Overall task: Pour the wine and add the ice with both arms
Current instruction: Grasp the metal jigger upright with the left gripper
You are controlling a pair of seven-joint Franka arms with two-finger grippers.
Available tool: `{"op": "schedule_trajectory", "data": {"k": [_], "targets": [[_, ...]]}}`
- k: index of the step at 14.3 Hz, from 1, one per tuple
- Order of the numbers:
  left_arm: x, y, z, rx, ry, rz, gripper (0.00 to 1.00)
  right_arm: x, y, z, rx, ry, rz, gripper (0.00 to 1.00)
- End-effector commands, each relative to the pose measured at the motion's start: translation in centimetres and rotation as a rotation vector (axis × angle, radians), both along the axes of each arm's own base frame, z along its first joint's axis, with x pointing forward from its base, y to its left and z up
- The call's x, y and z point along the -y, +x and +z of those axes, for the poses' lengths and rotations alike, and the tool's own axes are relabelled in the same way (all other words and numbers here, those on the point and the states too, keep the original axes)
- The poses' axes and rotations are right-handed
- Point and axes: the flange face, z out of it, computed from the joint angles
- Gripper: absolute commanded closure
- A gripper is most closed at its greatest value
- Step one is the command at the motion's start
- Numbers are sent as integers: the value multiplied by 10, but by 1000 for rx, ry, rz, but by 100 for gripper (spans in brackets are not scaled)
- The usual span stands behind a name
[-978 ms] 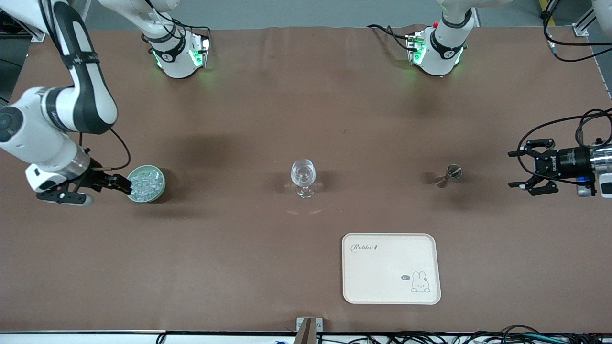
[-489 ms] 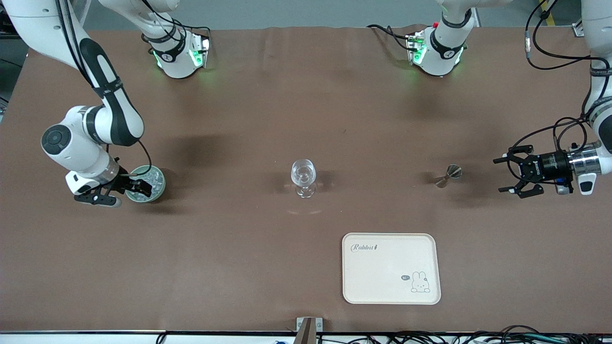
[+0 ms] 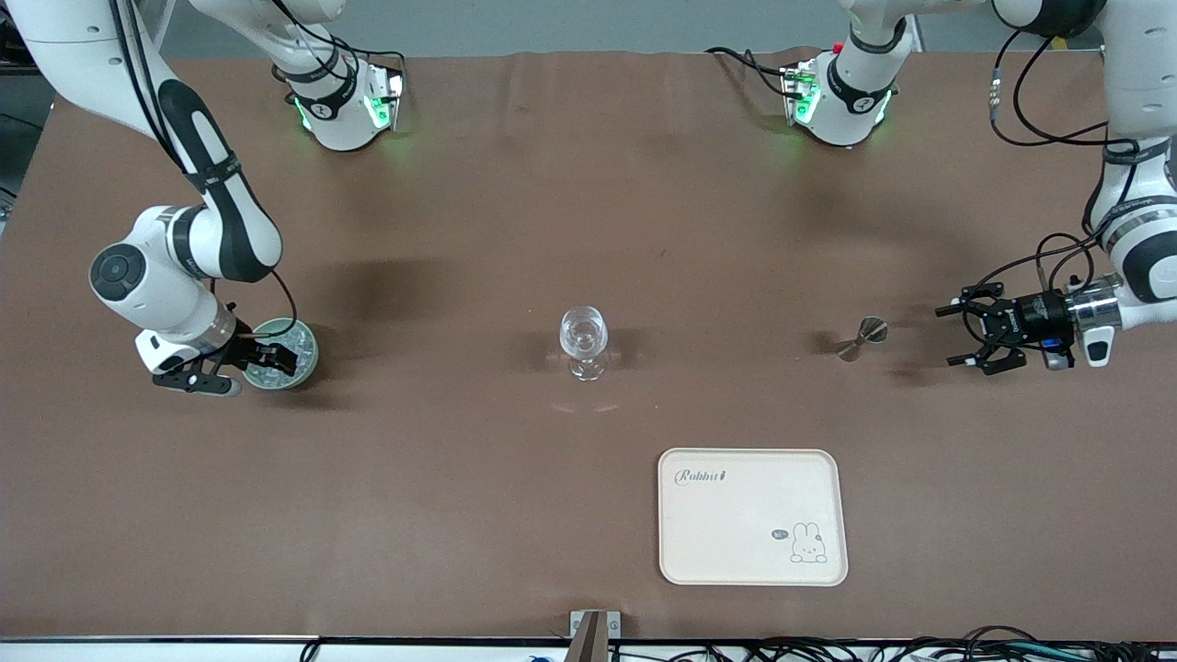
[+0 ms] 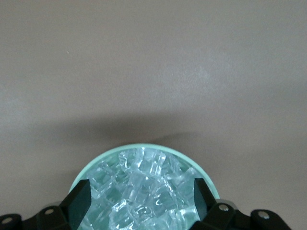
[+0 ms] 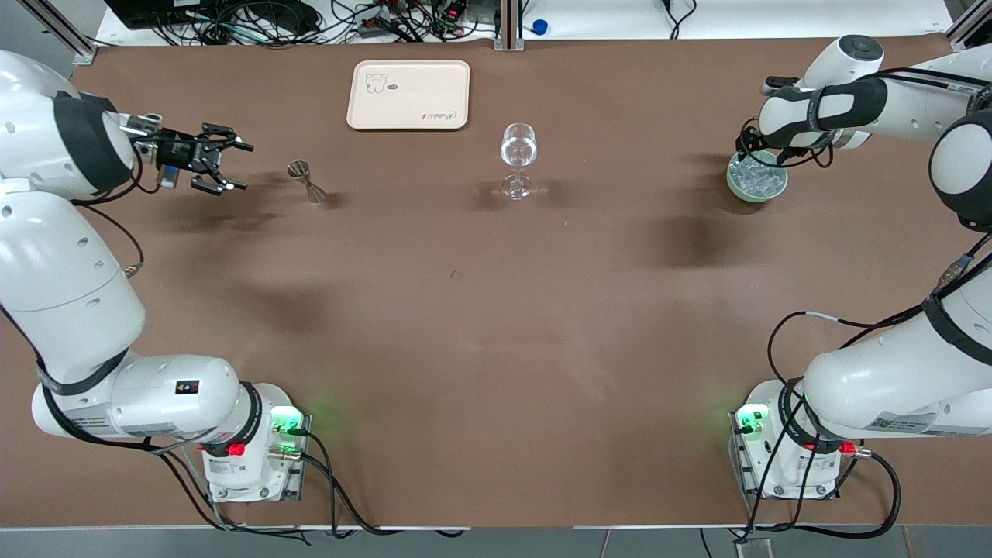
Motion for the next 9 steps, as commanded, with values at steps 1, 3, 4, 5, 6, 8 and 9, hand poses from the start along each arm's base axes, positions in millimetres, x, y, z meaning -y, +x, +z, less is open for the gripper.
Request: {"op": "schedule_trajectory", "data": {"k": [1, 3, 4, 5, 6, 8, 9], "targets": [[10, -1, -21, 7, -43, -10, 0, -2, -8, -1, -14, 9, -4, 10], [13, -5, -27, -12, -77, -13, 0, -4, -9, -1, -25, 11, -8, 13], [16, -10, -36, -24, -96, 7, 0, -6, -10, -2, -34, 12, -5, 16], [17, -14, -41, -27, -112, 27, 0, -7, -10, -2, -36, 12, -5, 20], [21, -17, -44, -31, -119, 33, 0, -7, -11, -2, -42, 13, -5, 23], [27, -21, -49, -40, -130, 40, 0, -8, -13, -3, -60, 14, -4, 32], [28, -22, -53, -43, -138, 55, 0, -9, -13, -2, -63, 15, -2, 33]]}}
